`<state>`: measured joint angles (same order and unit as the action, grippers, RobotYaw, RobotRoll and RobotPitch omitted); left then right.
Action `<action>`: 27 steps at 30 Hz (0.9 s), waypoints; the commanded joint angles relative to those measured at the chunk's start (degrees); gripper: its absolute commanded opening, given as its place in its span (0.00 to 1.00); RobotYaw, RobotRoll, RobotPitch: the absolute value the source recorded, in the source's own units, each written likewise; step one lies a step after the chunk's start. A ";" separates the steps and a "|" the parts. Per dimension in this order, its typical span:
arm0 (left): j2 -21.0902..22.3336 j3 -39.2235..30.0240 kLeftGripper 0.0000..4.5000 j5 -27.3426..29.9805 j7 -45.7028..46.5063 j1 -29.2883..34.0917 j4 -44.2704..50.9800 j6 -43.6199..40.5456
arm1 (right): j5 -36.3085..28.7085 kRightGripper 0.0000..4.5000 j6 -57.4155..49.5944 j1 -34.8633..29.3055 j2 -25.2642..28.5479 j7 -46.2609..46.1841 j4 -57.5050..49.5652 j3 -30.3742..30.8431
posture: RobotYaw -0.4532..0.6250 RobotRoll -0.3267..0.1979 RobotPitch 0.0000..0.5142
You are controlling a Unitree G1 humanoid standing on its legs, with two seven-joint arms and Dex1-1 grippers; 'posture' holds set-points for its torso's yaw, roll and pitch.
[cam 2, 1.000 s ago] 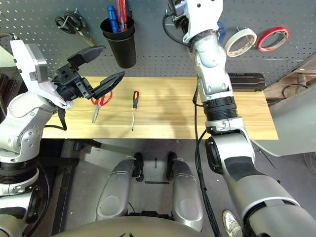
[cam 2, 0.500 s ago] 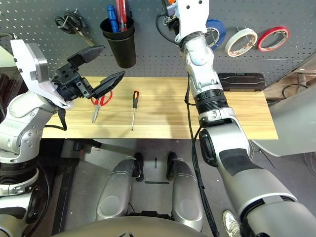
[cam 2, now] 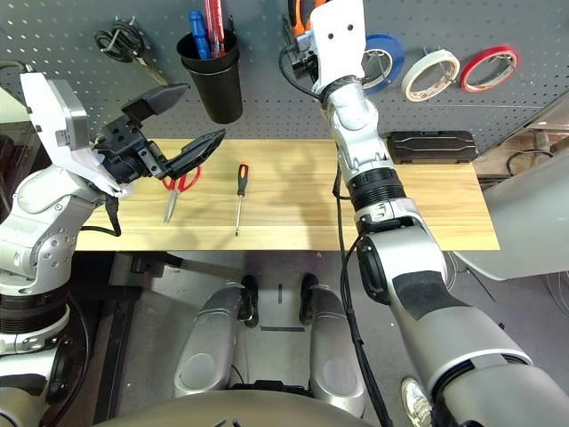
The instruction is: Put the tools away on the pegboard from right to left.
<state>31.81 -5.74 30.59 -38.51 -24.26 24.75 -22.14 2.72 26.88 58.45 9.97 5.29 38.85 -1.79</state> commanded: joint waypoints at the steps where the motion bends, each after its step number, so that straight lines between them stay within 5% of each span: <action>1: 0.45 0.57 1.00 -0.16 -0.57 1.05 1.67 0.09 | 1.43 0.99 4.35 -2.60 1.99 1.17 -8.85 0.90 | 0.57 0.62 0.52; 13: 1.46 -0.56 1.00 0.04 -1.06 2.44 1.12 0.66 | -9.38 0.99 -21.22 -12.60 11.00 13.91 -38.83 0.03 | 0.55 0.62 0.54; 22: 1.23 -0.32 1.00 -0.57 -0.75 4.85 1.40 0.61 | -13.56 0.99 -37.34 -34.63 23.39 30.50 -49.20 3.79 | 0.54 0.62 0.56; 27: 1.53 0.76 1.00 -1.95 0.66 7.54 1.85 -1.46 | -13.88 0.99 -44.00 -39.82 26.72 35.53 -49.74 5.69 | 0.54 0.62 0.59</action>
<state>32.78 -6.10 29.64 -38.47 -18.43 25.05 -22.31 -10.55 -14.28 20.34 35.71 38.84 -9.38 2.91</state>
